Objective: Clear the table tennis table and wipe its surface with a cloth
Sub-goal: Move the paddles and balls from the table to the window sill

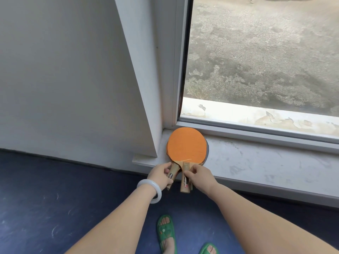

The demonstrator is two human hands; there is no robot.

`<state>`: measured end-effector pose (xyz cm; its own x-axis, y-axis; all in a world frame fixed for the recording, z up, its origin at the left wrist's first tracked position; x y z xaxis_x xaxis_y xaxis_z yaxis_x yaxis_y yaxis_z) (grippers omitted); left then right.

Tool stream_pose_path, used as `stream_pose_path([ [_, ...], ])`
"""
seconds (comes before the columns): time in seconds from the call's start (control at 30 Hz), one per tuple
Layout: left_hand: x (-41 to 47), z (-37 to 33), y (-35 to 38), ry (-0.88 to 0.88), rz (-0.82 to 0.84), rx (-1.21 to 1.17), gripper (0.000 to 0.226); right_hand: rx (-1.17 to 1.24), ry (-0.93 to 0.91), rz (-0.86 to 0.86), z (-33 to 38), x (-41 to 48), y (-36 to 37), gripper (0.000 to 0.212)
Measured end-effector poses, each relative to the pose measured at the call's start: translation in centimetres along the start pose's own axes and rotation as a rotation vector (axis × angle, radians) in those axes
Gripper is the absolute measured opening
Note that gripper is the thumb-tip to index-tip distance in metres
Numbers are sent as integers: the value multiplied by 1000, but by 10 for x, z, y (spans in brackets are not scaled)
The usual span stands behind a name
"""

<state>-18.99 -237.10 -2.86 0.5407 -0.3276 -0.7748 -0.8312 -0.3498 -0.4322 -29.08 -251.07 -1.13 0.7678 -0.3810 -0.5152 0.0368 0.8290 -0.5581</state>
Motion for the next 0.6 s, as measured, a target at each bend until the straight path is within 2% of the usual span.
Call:
stream_pose_path([
  [0.3,-5,0,-6,14,-34,3,73,3,47,-68,5,-2,-4,24],
  [0.47,-13,1,-12,10,-87,-35,58,4,26,-98,8,-4,-7,21],
  [0.6,-18,0,-15,8,-104,-39,56,8,9,-120,11,-7,-8,18],
])
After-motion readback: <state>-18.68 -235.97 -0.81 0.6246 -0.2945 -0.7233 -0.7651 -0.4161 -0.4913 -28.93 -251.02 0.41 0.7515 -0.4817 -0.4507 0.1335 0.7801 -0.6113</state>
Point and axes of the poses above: each hand's wrist, its own x-axis towards the middle knuckle, its own y-axis out of the palm, z = x × y, the point moved 2 cm from there along x, towards the middle knuckle, and after that the axes turned 12 degrees about -y, right-handed, at the moved point
